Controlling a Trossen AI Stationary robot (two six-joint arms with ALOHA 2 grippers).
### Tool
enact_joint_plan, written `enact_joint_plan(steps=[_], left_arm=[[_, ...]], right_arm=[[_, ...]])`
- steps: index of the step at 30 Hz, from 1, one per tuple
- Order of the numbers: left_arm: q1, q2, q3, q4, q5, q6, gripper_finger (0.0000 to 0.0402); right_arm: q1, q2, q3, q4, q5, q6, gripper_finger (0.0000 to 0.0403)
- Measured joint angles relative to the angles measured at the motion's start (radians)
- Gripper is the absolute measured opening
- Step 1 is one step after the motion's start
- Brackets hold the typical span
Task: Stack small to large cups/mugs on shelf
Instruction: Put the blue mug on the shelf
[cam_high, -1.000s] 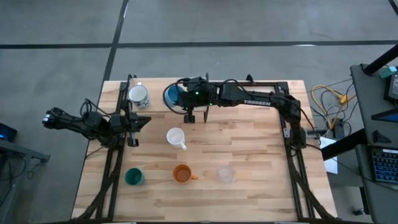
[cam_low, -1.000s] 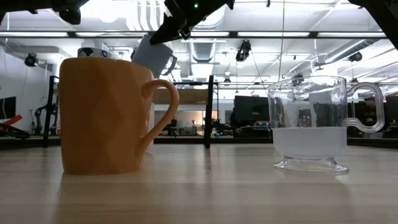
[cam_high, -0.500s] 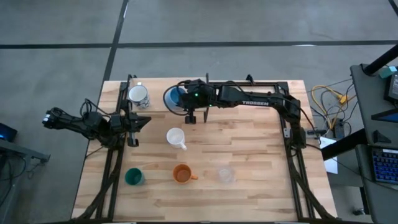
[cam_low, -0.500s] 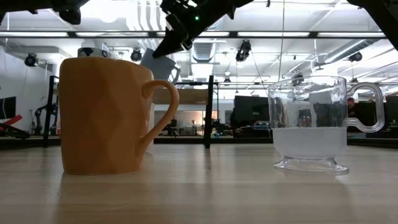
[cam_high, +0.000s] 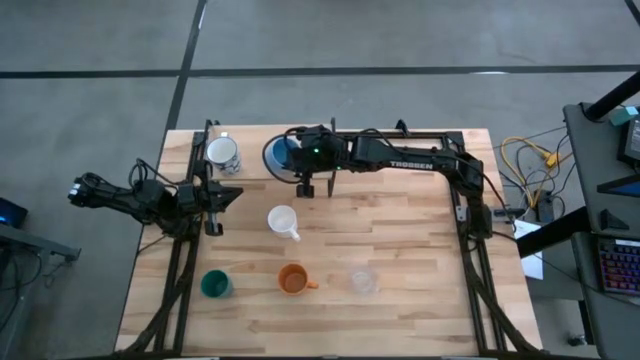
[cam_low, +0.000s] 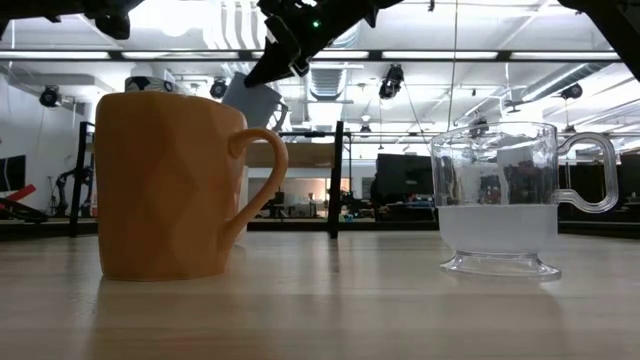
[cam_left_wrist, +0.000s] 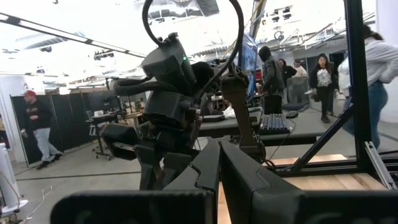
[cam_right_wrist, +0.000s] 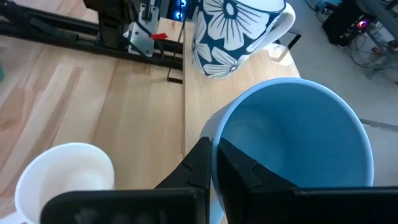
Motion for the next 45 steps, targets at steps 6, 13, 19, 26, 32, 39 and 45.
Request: enact_joint_plan(steps=[6, 13, 19, 26, 32, 39, 45], left_arm=[[0.000, 0.000, 0.000, 0.000, 0.000, -0.013, 0.0000], [0.000, -0.003, 0.000, 0.000, 0.000, -0.022, 0.0000], [0.000, -0.003, 0.000, 0.000, 0.000, -0.022, 0.0000], [0.000, -0.003, 0.000, 0.000, 0.000, -0.022, 0.0000], [0.000, 0.000, 0.000, 0.000, 0.000, -0.022, 0.0000], [0.000, 0.003, 0.000, -0.001, 0.000, -0.025, 0.0000], [0.000, 0.020, 0.000, 0.001, 0.000, -0.053, 0.0000]], right_arm=[[-0.002, -0.001, -0.002, 0.002, 0.000, 0.021, 0.0051], [-0.002, -0.001, -0.009, 0.000, 0.000, 0.017, 0.0070], [-0.002, -0.001, -0.010, 0.000, 0.000, 0.009, 0.0087], [-0.002, -0.001, -0.010, 0.000, 0.000, 0.012, 0.0122], [-0.002, -0.006, 0.000, 0.000, 0.000, -0.005, 0.0135], [0.024, -0.075, -0.028, -0.024, 0.001, -0.051, 0.0132], [0.067, -0.206, -0.214, 0.082, -0.023, -0.050, 0.0113]])
